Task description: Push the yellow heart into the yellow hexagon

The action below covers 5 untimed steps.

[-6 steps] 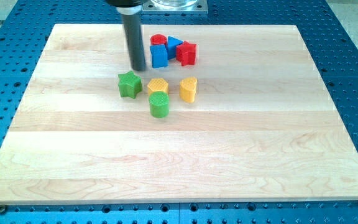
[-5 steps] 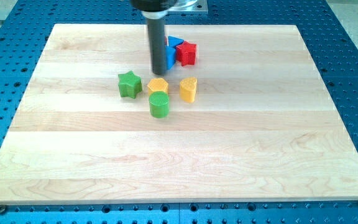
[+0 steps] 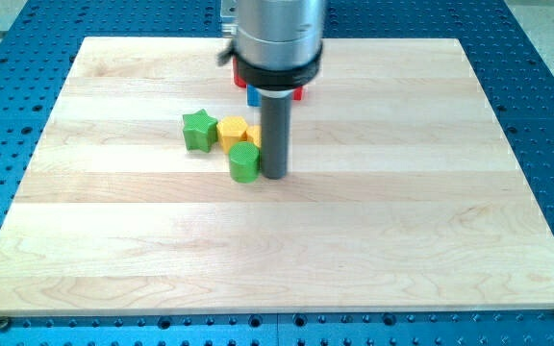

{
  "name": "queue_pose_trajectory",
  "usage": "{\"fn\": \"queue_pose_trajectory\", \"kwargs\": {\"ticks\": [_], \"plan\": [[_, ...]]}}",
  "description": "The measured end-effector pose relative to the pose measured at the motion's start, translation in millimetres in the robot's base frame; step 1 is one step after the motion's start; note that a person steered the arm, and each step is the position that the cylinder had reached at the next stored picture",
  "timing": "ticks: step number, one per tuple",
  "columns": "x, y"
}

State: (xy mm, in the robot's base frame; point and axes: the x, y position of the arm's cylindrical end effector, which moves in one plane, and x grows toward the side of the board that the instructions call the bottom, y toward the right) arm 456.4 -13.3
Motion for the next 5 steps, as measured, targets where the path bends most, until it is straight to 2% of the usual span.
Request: {"fn": "queue_pose_trajectory", "kwargs": {"ticks": [1,2,3,5], "plan": [[1,4],[11,48],[-15,31],[-33,-45]]}}
